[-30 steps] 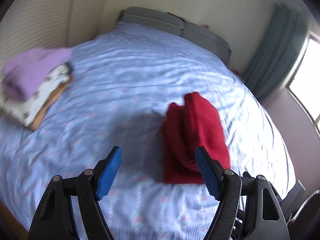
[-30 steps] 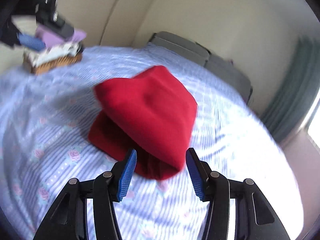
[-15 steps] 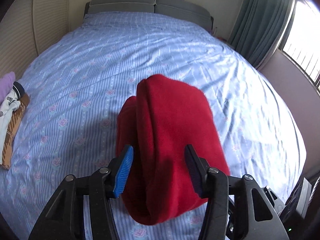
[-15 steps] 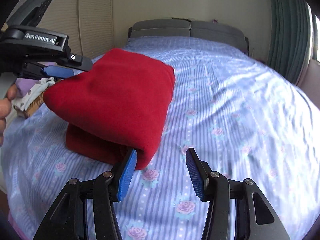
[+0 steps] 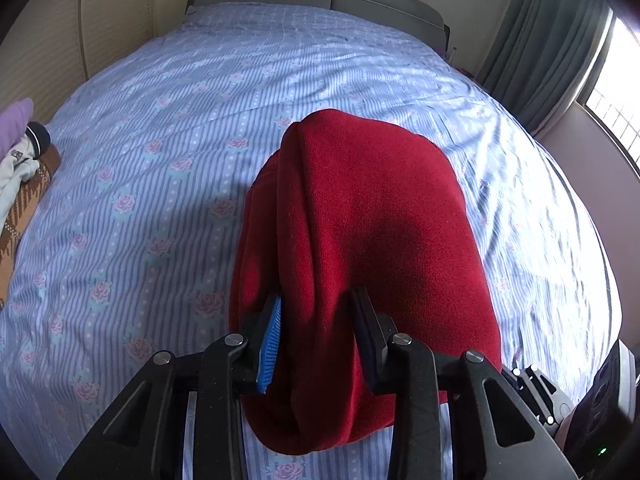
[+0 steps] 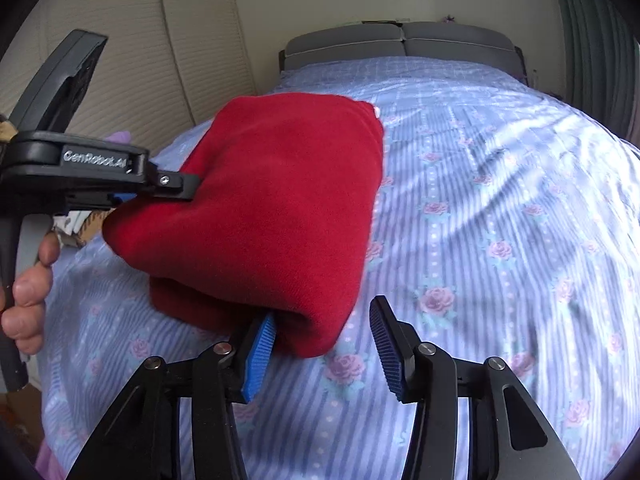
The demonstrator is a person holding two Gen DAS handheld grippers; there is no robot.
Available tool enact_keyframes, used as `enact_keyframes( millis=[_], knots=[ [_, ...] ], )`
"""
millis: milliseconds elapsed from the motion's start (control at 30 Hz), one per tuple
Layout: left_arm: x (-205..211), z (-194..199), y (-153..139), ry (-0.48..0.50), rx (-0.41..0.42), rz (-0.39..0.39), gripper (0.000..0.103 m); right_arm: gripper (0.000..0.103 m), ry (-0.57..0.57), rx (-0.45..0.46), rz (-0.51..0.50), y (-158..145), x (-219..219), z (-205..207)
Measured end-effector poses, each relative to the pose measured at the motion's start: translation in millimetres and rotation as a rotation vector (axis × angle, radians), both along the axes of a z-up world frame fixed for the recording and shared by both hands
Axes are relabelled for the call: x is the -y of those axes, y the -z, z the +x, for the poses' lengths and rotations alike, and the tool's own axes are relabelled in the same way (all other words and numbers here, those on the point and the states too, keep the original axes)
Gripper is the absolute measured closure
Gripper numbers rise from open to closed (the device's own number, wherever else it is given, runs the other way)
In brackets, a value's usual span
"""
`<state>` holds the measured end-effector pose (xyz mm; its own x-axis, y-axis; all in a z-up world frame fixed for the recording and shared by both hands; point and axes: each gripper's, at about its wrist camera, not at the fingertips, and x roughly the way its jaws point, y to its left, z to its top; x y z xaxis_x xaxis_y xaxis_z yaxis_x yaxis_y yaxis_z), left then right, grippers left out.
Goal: Fold small clothes
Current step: 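Grasp the folded sweatshirt bundle with both grippers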
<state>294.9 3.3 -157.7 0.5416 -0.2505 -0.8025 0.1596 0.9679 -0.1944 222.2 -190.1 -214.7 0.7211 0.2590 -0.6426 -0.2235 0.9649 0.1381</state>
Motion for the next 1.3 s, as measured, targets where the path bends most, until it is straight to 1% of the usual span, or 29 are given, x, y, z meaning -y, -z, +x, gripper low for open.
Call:
enact_keyframes(
  millis=[33, 67, 133, 167, 267, 400, 467, 533, 600, 667, 733, 867, 933, 967, 1000, 1033, 1067, 1133, 1233, 1267, 1300],
  knots=[
    [1, 1, 0, 0.003, 0.001, 0.001, 0.069, 0.065, 0.001, 0.003, -0.003, 1, 0, 0],
    [1, 1, 0, 0.008, 0.004, 0.001, 0.069, 0.067, 0.014, 0.002, 0.018, 1, 4, 2],
    [1, 2, 1, 0.015, 0.001, -0.007, 0.069, 0.073, 0.041, -0.036, 0.09, 6, 17, 8],
    [1, 3, 4, 0.016, -0.007, -0.013, 0.069, 0.074, 0.052, -0.059, 0.108, 9, 21, 11],
    [1, 4, 14, 0.016, -0.02, -0.018, 0.068, 0.075, 0.063, -0.079, 0.09, 16, 24, 14],
    [4, -2, 24, 0.012, 0.013, 0.006, 0.068, 0.075, 0.07, -0.102, 0.068, 22, 24, 20],
    [4, -4, 22, 0.006, 0.022, 0.009, 0.068, 0.073, 0.06, -0.097, 0.057, 19, 23, 20],
    [4, -7, 14, 0.0, 0.039, 0.0, 0.066, 0.063, 0.048, -0.087, 0.06, 12, 24, 15],
    [5, -12, 1, 0.004, 0.069, 0.006, 0.059, 0.058, 0.043, -0.072, 0.056, 3, 27, 9],
    [9, -16, -11, 0.017, 0.097, 0.012, 0.055, 0.055, 0.036, -0.035, 0.046, -8, 30, -1],
    [10, -15, -19, 0.028, 0.114, 0.006, 0.052, 0.05, 0.038, 0.001, 0.037, -18, 34, -7],
    [11, -3, -41, 0.045, 0.148, -0.022, 0.051, 0.043, 0.042, 0.072, 0.087, -44, 46, -9],
    [8, 12, -48, 0.048, 0.148, -0.054, 0.05, 0.039, 0.051, 0.094, 0.1, -55, 51, -2],
    [7, 18, -49, 0.048, 0.144, -0.056, 0.05, 0.039, 0.059, 0.101, 0.098, -59, 53, 4],
    [5, 30, -47, 0.042, 0.126, -0.055, 0.05, 0.039, 0.066, 0.105, 0.094, -62, 52, 8],
    [3, 35, -45, 0.036, 0.112, -0.058, 0.051, 0.039, 0.072, 0.107, 0.09, -65, 53, 14],
    [0, 43, -42, 0.027, 0.086, -0.072, 0.052, 0.039, 0.081, 0.106, 0.088, -66, 54, 19],
    [-6, 57, -35, 0.013, 0.041, -0.13, 0.053, 0.039, 0.099, 0.1, 0.09, -67, 55, 25],
    [-4, 65, -26, 0.023, 0.006, -0.139, 0.054, 0.039, 0.118, 0.086, 0.11, -65, 60, 30],
    [-3, 67, -22, 0.03, -0.001, -0.144, 0.06, 0.039, 0.125, 0.081, 0.112, -63, 63, 33],
    [-1, 68, -20, 0.035, -0.002, -0.148, 0.07, 0.039, 0.132, 0.075, 0.114, -61, 65, 36]
  ],
)
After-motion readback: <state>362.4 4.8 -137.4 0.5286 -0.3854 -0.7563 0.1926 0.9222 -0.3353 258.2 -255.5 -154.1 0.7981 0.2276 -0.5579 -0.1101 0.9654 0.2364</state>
